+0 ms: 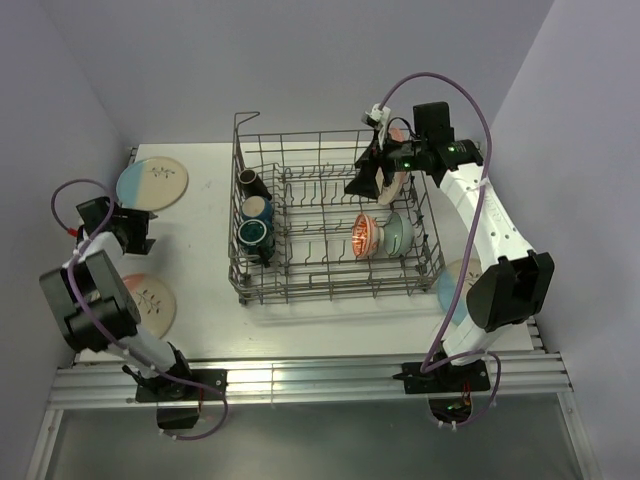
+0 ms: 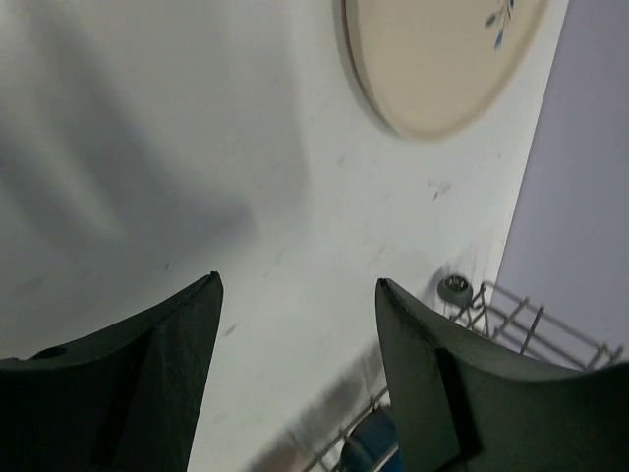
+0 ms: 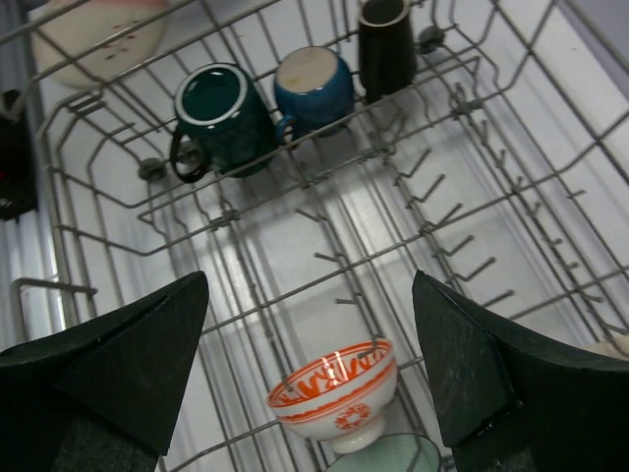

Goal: Load the mixed dishes into the dish rack
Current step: Grab a plate with the left arm

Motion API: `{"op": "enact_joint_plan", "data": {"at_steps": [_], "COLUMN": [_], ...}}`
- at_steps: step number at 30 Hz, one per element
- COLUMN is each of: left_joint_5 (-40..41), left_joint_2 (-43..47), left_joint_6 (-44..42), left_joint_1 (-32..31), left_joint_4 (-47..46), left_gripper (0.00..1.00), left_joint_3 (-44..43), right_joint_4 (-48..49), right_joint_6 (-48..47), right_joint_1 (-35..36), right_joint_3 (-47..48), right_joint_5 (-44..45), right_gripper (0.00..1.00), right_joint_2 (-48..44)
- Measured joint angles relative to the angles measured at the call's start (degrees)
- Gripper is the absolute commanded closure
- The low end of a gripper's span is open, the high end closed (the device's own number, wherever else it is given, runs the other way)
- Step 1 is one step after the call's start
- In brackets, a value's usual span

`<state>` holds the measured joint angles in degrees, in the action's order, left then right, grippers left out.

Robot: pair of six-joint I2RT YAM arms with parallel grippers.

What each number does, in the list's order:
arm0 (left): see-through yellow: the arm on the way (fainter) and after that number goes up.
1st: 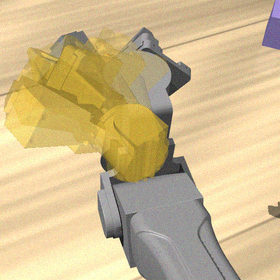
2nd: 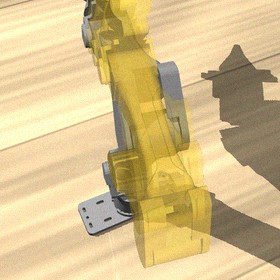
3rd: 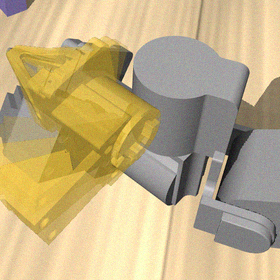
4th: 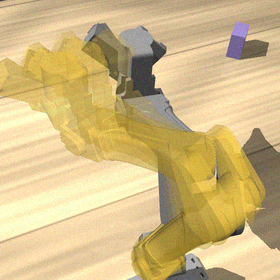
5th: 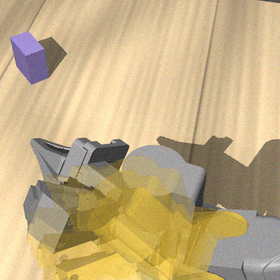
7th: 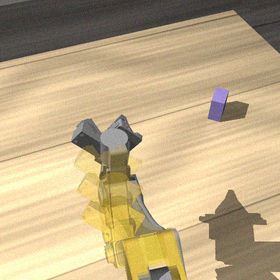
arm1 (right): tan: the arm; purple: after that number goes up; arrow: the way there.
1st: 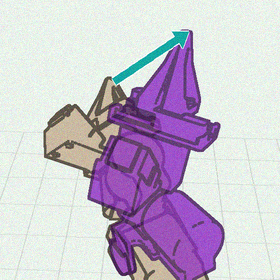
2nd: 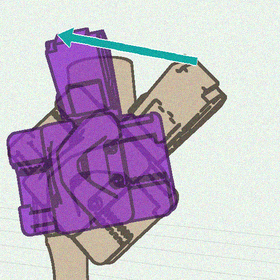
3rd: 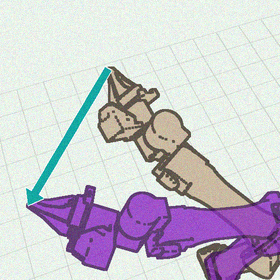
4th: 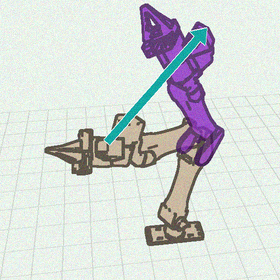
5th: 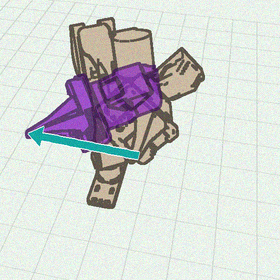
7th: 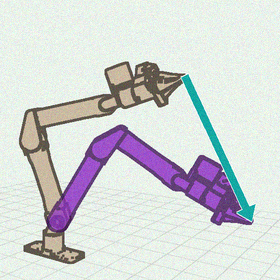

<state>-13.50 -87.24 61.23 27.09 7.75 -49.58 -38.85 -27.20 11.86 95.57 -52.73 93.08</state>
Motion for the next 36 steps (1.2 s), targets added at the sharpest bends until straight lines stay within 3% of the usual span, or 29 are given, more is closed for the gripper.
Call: {"op": "enact_joint_plan", "data": {"at_steps": [6, 11, 20, 25, 28, 29, 32, 36], "left_joint_5": [2.99, 6.82, 16.22, 19.15, 19.43, 19.39, 18.71, 17.18], "left_joint_2": [-16.33, -22.80, -34.47, -36.74, -37.03, -37.18, -38.12, -38.23], "left_joint_6": [4.22, 7.21, 9.29, 10.12, 10.71, 10.78, 10.73, 10.69], "left_joint_1": [-0.15, -0.85, -5.27, -7.69, -8.44, -8.52, -8.55, -8.26], "left_joint_4": [-6.10, -10.12, 2.08, 9.55, 12.39, 13.16, 15.47, 15.72], "left_gripper": [0.31, 0.32, 0.45, 0.51, 0.59, 0.68, 0.83, 0.96], "left_joint_3": [-10.93, -15.04, -34.36, -39.76, -40.50, -40.96, -42.32, -42.45], "right_joint_4": [-3.74, -5.14, -5.86, -5.84, -5.84, -5.84, -5.84, -5.77], "right_joint_6": [-3.06, -4.00, -3.80, -3.54, -3.30, -3.26, -2.89, -2.25], "right_joint_1": [0.66, 0.66, 0.66, 0.63, 0.63, 0.63, 0.63, 0.63], "right_joint_3": [-0.09, -0.59, -1.18, -1.18, -1.18, -1.18, -1.18, -1.18], "right_joint_5": [-4.55, -5.22, -4.52, -3.89, -3.89, -3.91, -3.98, -4.68], "right_gripper": [0.09, 0.09, 0.09, 0.09, 0.09, 0.10, 0.10, 0.11], "right_joint_2": [0.00, -0.02, -0.07, -0.07, -0.07, -0.07, -0.07, -0.07]}}
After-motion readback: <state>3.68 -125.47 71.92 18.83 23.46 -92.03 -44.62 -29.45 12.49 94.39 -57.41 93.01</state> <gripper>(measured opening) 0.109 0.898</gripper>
